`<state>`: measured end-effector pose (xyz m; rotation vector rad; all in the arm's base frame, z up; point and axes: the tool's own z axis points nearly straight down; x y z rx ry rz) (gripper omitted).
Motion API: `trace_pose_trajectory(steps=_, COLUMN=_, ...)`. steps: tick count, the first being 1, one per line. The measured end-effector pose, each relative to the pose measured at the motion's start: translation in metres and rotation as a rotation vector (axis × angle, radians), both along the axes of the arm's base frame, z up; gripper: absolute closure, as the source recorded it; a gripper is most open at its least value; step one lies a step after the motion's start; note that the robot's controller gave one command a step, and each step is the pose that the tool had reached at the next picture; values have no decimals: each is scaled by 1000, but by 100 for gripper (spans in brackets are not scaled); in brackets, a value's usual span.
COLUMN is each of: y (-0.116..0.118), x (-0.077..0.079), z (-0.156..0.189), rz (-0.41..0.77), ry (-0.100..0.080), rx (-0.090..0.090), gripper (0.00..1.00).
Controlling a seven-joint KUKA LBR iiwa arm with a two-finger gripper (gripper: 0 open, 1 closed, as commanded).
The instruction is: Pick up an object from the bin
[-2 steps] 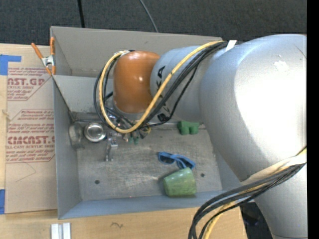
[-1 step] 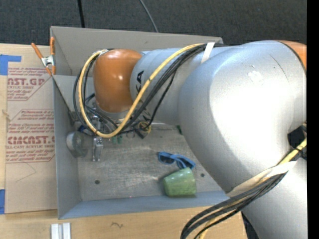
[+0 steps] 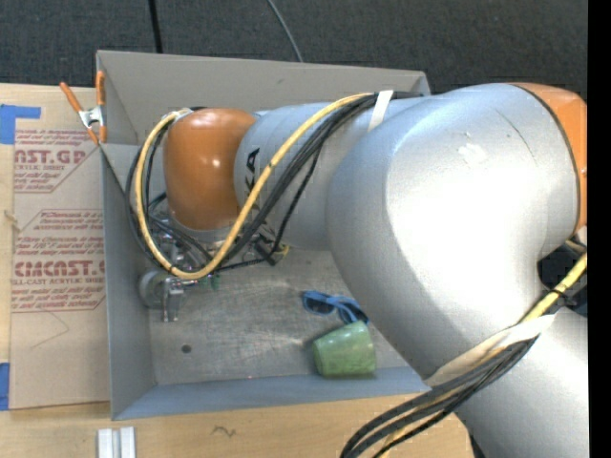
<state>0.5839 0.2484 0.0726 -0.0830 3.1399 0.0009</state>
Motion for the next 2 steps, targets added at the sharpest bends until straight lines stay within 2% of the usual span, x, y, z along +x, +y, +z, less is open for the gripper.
trace_pose_trajectory(steps=1, y=0, x=1, z=0, rz=-2, ry=-1, rx=1, gripper=100)
trace_pose_trajectory(steps=2, y=-30, x=-14, z=186, rz=192, ry=-9, rx=2, gripper=100)
